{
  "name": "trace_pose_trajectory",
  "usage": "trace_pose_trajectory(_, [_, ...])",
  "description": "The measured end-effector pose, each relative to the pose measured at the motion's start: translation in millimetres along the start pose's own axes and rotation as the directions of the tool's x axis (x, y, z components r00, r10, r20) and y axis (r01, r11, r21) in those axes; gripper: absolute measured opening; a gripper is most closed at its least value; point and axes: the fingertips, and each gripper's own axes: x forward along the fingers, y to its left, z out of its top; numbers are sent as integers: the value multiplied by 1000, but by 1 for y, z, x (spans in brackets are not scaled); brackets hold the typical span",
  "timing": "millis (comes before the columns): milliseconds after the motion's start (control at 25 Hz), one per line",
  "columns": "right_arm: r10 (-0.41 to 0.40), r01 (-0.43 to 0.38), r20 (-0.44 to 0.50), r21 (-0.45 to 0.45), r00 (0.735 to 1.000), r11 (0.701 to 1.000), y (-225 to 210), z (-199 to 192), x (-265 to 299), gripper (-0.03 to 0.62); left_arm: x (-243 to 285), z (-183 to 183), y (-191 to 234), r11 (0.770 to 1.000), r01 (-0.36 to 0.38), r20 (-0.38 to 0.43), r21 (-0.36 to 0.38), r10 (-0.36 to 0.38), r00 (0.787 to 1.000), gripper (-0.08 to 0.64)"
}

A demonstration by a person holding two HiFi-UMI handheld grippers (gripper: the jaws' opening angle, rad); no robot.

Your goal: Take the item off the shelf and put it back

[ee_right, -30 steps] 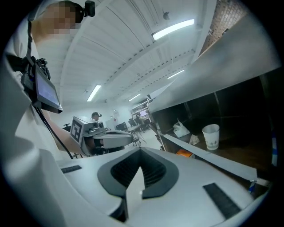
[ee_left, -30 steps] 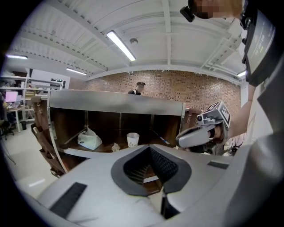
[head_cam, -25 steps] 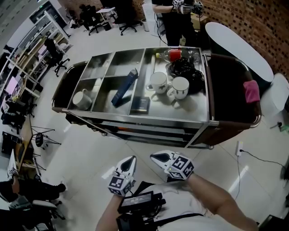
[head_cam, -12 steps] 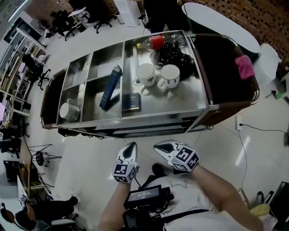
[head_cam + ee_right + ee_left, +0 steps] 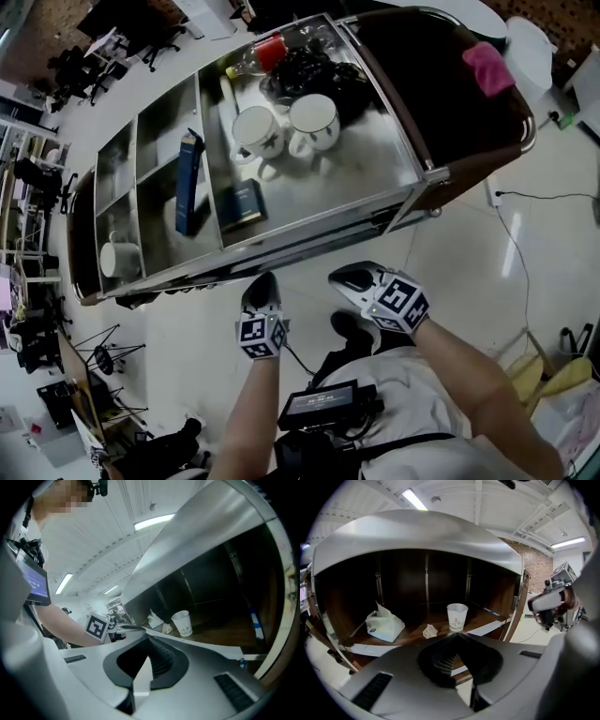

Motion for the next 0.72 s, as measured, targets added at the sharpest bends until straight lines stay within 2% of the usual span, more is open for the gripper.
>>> trace_pose_trajectory(200, [-44, 44, -4, 73, 999, 996, 0, -28, -8, 6, 23, -1, 25, 999, -50, 10, -3, 50, 999, 26])
trace_pose_trajectory(360, [-51, 53, -30, 91, 998, 994, -3, -49, -6, 6, 44, -3, 40, 997, -75, 31, -6, 75, 997, 41])
trace_pose_trajectory(520, [-39, 41, -27, 97, 999, 994, 1, -57, 3, 6, 66, -7, 57, 996, -93, 38, -12, 93, 995, 87])
trace_pose_trajectory(640, [-30, 33, -32, 105, 999, 994, 9, -64, 5, 6, 81, -10, 69, 993, -119, 23, -2, 119, 993, 155])
trace_pose_trajectory(720, [-30, 34, -40, 105, 999, 994, 13, -69, 2, 6, 91, -10, 76, 990, -142, 6, 7, 141, 990, 155])
